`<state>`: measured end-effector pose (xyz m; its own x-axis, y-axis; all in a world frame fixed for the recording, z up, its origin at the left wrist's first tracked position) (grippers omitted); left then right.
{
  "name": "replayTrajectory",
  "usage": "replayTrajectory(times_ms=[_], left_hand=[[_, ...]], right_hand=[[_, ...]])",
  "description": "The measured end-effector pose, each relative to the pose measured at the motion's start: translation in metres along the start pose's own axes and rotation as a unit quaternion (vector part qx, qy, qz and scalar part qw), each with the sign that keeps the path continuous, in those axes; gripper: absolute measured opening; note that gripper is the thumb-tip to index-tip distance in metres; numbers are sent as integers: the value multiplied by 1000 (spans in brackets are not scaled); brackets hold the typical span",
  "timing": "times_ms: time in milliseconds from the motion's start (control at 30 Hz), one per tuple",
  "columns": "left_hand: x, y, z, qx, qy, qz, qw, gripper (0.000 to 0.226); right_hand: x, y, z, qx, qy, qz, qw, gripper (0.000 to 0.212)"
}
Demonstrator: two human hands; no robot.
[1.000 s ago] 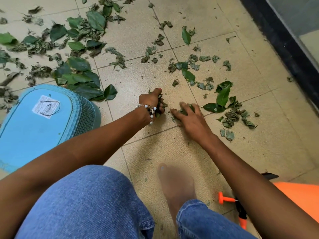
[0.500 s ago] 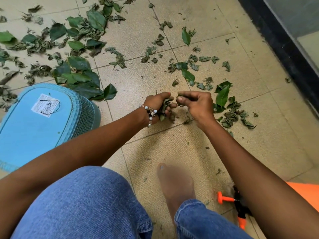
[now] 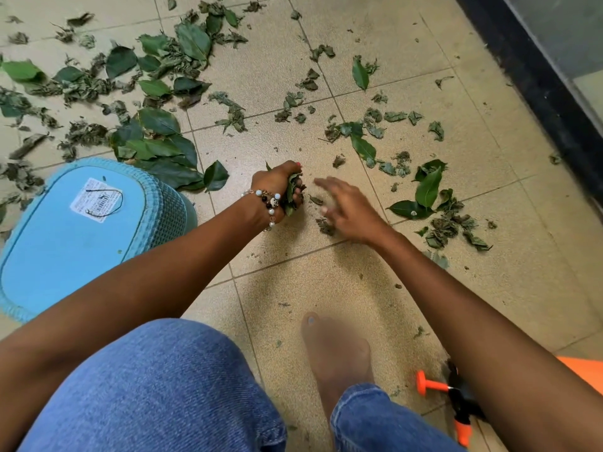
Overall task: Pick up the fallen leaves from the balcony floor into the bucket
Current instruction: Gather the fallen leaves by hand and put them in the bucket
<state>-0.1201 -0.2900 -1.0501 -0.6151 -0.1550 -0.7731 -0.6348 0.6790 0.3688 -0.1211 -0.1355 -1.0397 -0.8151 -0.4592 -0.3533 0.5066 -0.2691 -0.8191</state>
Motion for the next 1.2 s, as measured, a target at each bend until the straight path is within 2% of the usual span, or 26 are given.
replayTrajectory(times_ms=[67, 133, 300, 400, 467, 500, 567, 633, 800, 900, 967, 1033, 1067, 1133, 1200], left_hand=[[0, -3, 2, -9, -2, -11, 1000, 19], [-2, -3, 4, -16, -5, -16, 1000, 21], [-1, 2, 11, -26, -17, 3, 1000, 20], [-4, 9, 20, -39, -26, 18, 999, 19], [-6, 13, 24, -47, -26, 26, 998, 18], [-6, 15, 25, -46, -25, 30, 998, 18], [-6, 18, 30, -39, -26, 37, 998, 18], [-5, 18, 33, -36, -30, 45, 998, 18], [-3, 16, 38, 4, -29, 50, 998, 14], [-3, 16, 38, 15, -18, 43, 999, 12], [-3, 17, 39, 21, -18, 43, 999, 11], [-2, 16, 39, 35, -17, 46, 998, 11], [-2, 17, 40, 44, -18, 47, 998, 12], [-2, 18, 44, 59, -26, 49, 997, 13], [-6, 23, 48, 79, -28, 47, 995, 14]], right_hand=[[-2, 20, 3, -180, -73, 66, 979, 73], [-7, 31, 4, -285, -131, 60, 948, 63], [-20, 23, -22, -218, -113, -12, 969, 46], [-27, 12, -46, -222, -52, -97, 969, 34], [-39, 6, -54, -178, -6, -143, 974, 39], [-43, 9, -57, -153, 17, -125, 980, 48], [-50, 21, -60, -160, 39, -36, 986, 64], [-54, 30, -56, -202, 16, 11, 979, 67], [-59, 20, -52, -235, -46, -44, 970, 43], [-50, 13, -42, -277, -87, -90, 953, 29], [-45, 6, -37, -218, -59, -119, 967, 21], [-41, -2, -37, -60, 35, -128, 989, 16], [-41, -4, -38, 47, 100, -119, 987, 15], [-41, -8, -37, 236, 184, -123, 946, 14], [-36, -13, -33, 348, 203, -157, 902, 17]])
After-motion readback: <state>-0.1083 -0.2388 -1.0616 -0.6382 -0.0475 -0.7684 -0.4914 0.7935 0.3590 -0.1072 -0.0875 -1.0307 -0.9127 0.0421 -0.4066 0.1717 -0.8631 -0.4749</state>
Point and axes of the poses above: each hand's wrist, its own x-axis towards the middle knuckle, its own y-axis out of the palm, z = x × y, the point moved 4 cm from there along x, towards the middle knuckle, and after that the axes turned 14 degrees about -x, right-handed, at the moved point
